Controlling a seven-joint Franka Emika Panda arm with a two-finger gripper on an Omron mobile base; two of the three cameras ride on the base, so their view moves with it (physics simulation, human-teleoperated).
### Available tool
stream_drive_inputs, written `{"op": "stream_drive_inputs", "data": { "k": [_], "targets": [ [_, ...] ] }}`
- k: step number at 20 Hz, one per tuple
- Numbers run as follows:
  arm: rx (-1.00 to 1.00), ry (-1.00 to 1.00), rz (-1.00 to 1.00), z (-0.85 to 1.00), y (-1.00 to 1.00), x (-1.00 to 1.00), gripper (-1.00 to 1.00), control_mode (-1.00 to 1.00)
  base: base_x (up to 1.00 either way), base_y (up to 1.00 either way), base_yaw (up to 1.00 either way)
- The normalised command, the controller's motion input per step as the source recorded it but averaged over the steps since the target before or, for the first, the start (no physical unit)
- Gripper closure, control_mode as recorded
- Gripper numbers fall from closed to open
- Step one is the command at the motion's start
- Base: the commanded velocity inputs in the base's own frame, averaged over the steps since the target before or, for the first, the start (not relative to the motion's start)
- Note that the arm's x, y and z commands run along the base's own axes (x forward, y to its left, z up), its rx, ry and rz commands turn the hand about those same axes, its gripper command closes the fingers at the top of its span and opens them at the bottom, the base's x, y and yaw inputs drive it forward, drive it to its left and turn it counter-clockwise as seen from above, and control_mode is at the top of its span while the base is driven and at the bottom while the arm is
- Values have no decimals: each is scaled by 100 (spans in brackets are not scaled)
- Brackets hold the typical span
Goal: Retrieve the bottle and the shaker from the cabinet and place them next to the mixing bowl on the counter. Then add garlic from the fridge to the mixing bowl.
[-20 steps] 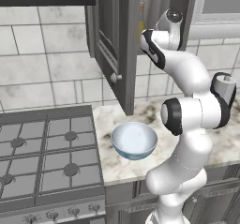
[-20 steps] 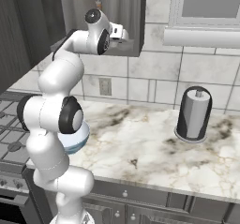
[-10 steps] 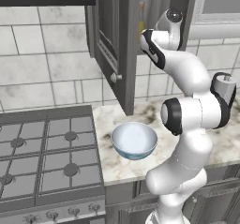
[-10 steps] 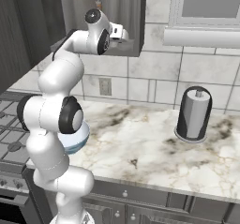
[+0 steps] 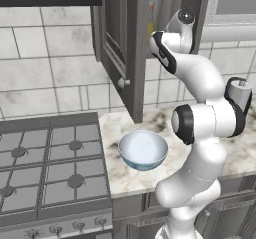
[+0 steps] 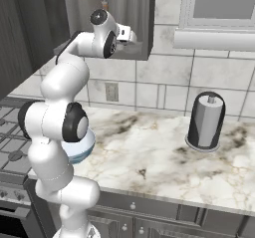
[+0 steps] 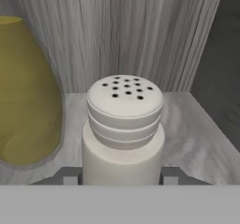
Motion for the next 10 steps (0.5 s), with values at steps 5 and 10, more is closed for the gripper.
{"op": "stream_drive_inputs", "data": {
  "k": [5,10],
  "targets": [
    [2,-4,0,0,0,-81,100,-100,0,0,0],
    [4,-7,1,0,0,-100,100,-100,0,0,0]
  ]
}}
